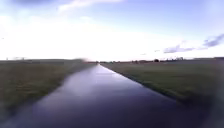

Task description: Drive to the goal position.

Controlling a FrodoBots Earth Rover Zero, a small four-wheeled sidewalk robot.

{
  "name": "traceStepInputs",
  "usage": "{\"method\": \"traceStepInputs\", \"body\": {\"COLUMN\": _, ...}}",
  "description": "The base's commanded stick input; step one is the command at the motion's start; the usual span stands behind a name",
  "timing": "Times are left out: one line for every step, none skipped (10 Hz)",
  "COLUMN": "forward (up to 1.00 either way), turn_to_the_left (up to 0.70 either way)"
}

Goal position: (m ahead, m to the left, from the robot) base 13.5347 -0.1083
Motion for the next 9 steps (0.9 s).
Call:
{"method": "traceStepInputs", "body": {"forward": 0.45, "turn_to_the_left": 0.00}}
{"method": "traceStepInputs", "body": {"forward": 0.45, "turn_to_the_left": 0.00}}
{"method": "traceStepInputs", "body": {"forward": 0.45, "turn_to_the_left": 0.00}}
{"method": "traceStepInputs", "body": {"forward": 0.45, "turn_to_the_left": 0.00}}
{"method": "traceStepInputs", "body": {"forward": 0.45, "turn_to_the_left": 0.00}}
{"method": "traceStepInputs", "body": {"forward": 0.45, "turn_to_the_left": 0.00}}
{"method": "traceStepInputs", "body": {"forward": 0.45, "turn_to_the_left": 0.00}}
{"method": "traceStepInputs", "body": {"forward": 0.45, "turn_to_the_left": 0.00}}
{"method": "traceStepInputs", "body": {"forward": 0.45, "turn_to_the_left": 0.00}}
